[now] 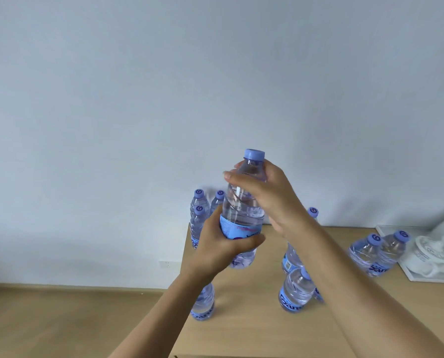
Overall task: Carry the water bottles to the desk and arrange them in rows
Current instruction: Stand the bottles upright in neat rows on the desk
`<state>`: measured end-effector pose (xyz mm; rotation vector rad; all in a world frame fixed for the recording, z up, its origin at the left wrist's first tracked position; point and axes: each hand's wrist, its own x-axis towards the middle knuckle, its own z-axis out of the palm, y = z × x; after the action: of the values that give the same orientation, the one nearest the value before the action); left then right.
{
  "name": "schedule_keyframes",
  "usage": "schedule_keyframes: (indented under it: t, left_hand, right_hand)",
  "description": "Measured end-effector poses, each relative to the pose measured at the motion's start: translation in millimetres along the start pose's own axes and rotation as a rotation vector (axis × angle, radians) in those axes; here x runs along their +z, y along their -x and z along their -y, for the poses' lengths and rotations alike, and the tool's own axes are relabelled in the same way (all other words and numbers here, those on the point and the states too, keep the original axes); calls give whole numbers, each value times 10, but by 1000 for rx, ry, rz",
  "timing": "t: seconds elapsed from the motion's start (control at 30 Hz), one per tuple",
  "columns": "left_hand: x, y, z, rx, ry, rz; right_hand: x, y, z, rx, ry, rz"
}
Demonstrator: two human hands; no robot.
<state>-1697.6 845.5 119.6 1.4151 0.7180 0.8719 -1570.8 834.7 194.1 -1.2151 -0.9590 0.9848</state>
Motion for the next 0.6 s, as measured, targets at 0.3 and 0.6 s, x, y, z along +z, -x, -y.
schedule_keyframes:
  t: [0.3, 0.6]
  left_hand:
    - [106, 8, 10, 70, -28, -100]
    - [-96, -51, -116, -147, 59, 264]
  right_hand:
    - [149, -30, -103, -30, 82, -247]
    - [-60, -101, 45, 69, -50, 52]
